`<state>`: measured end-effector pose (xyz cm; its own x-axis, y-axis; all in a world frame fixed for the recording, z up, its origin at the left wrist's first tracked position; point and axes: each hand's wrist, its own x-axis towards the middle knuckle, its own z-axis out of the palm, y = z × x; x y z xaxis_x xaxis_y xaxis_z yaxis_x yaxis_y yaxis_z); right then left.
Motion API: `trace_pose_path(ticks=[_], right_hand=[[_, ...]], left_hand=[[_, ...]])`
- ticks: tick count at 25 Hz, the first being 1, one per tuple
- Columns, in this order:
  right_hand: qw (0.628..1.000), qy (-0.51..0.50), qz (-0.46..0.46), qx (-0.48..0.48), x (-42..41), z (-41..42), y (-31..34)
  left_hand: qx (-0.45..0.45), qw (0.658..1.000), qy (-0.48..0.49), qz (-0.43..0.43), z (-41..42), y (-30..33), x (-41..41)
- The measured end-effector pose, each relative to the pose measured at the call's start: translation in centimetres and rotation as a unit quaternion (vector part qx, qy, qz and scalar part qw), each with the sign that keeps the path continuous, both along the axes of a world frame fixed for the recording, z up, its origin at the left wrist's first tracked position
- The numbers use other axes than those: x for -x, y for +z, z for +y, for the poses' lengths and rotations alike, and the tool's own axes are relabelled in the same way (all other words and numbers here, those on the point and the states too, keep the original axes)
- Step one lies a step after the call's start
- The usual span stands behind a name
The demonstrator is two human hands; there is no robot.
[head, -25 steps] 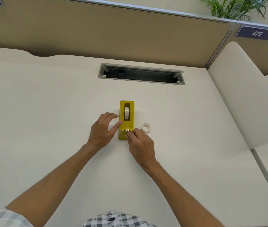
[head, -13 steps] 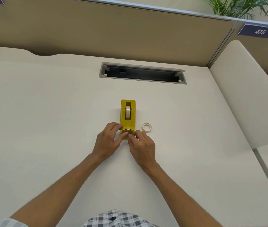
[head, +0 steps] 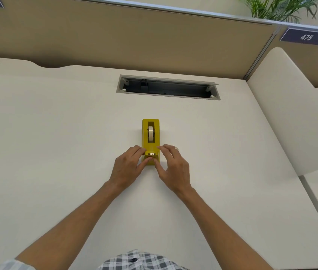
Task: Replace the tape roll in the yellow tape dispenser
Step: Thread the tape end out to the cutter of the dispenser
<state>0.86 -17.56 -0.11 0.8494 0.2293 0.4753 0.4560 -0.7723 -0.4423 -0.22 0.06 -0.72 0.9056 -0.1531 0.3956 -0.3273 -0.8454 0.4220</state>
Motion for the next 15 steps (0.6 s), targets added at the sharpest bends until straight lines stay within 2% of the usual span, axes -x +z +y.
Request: trace_pose_path(ticks=[5, 15], right_hand=[[0.997, 0.063, 0.01, 0.05, -1.08, -0.49, 0.4], [0.996, 0.075, 0.041, 0.027, -0.74, -0.42, 0.68]], left_hand=[[-0.037, 0.999, -0.008, -0.003, 0.14, 0.29, -0.25], [-0.031, 0.999, 0.013, 0.007, -0.08, 0.57, -0.18]])
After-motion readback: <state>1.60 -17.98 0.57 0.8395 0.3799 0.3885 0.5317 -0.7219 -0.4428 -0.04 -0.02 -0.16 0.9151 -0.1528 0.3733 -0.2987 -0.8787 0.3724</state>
